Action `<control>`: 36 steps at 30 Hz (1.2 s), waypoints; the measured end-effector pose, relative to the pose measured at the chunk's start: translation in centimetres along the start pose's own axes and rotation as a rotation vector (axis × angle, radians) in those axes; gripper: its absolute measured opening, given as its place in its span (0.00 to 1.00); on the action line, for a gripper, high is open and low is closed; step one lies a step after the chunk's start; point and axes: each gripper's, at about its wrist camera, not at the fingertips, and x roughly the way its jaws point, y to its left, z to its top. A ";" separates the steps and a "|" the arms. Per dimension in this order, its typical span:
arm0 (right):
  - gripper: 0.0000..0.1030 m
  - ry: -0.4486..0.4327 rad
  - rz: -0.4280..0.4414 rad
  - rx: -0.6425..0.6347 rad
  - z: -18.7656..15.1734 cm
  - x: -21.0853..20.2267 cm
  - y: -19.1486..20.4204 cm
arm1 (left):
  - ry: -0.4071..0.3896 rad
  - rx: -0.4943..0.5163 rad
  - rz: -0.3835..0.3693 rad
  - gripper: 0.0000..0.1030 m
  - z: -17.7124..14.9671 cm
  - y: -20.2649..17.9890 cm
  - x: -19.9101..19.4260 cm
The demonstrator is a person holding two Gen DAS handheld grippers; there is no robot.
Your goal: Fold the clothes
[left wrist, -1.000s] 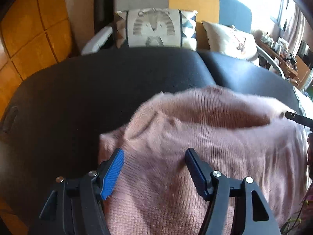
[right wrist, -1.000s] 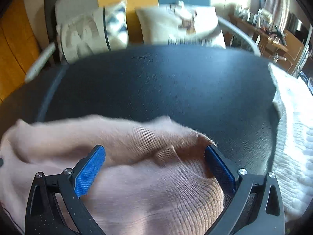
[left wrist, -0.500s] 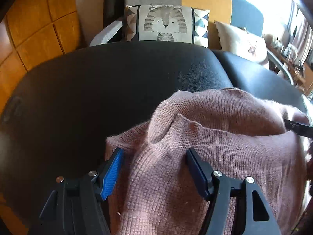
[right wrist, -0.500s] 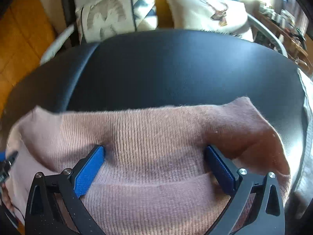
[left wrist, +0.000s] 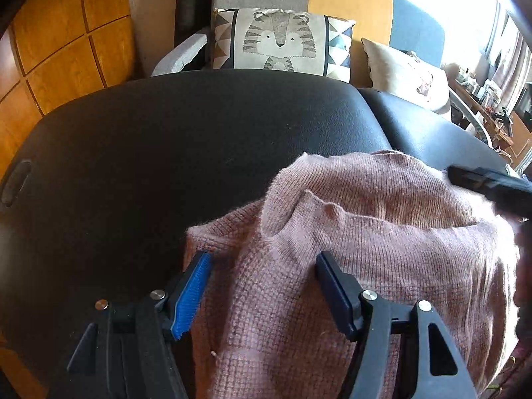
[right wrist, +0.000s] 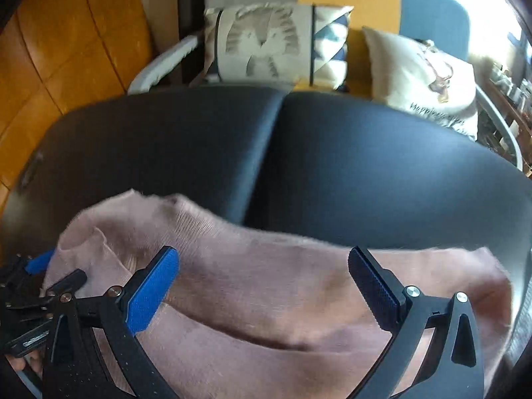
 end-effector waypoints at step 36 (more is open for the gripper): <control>1.00 -0.110 0.129 -0.065 -5.9 -6.6 4.2 | -0.016 -0.031 -0.022 0.66 -3.2 5.2 -1.9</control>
